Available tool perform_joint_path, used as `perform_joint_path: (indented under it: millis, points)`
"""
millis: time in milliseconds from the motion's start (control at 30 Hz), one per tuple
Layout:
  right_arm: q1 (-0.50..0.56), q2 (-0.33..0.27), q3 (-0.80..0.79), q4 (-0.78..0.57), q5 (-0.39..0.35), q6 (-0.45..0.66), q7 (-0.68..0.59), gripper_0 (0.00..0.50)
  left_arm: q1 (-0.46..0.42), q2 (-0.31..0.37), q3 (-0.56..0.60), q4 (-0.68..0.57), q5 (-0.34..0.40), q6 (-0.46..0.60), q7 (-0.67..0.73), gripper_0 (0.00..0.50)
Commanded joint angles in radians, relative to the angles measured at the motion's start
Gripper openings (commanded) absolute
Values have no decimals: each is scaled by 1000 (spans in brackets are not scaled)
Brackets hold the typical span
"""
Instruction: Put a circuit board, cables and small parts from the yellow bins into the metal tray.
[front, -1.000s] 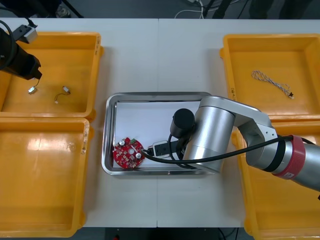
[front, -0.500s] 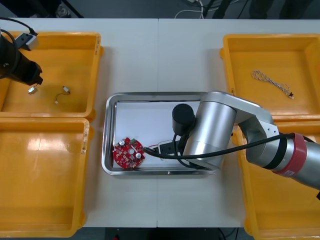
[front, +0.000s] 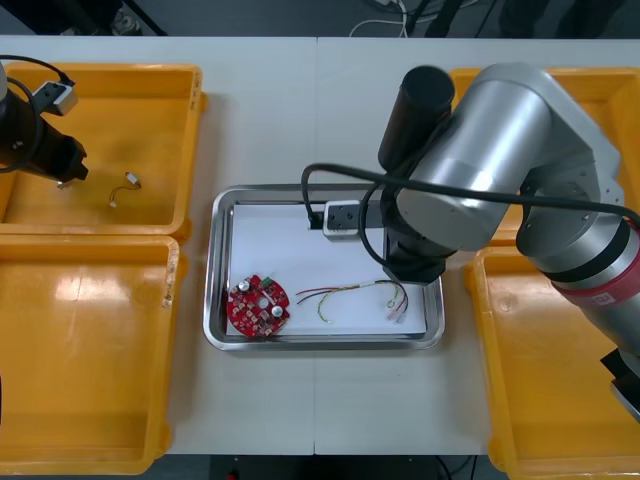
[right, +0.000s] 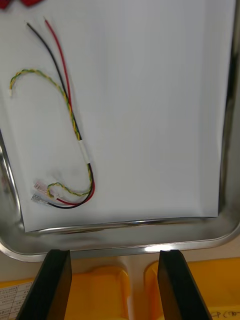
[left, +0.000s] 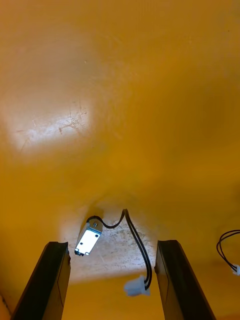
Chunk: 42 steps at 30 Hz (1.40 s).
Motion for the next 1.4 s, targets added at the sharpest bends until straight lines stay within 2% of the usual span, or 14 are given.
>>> perform_joint_path:
  millis: [33, 133, 367, 567, 700, 867, 1400]
  points:
    - [-30, 15, -154, -50, -49, 4, 21, 500, -49, 36, -31, 15, 12, -40, -172, 500]
    - [-30, -17, -224, -50, -92, 4, 15, 500, -46, 31, -33, 27, 12, -64, -178, 500]
    - [-30, -144, -353, -48, -184, 4, -5, 500, -35, 27, -33, 35, 12, -83, -192, 500]
    - [-30, -217, -433, -30, -178, 4, -21, 500, -20, 27, -33, 33, 17, -106, -201, 500]
    - [-30, -233, -482, 22, -174, 4, -33, 500, -1, 27, -33, 35, 20, -126, -206, 500]
    - [-30, -240, -540, 100, -145, 4, -42, 500, 8, 27, -34, 33, 26, -133, -214, 500]
    - [-38, -241, -644, 261, 30, 4, -78, 500, 60, 27, -33, 35, 47, -172, -238, 500]
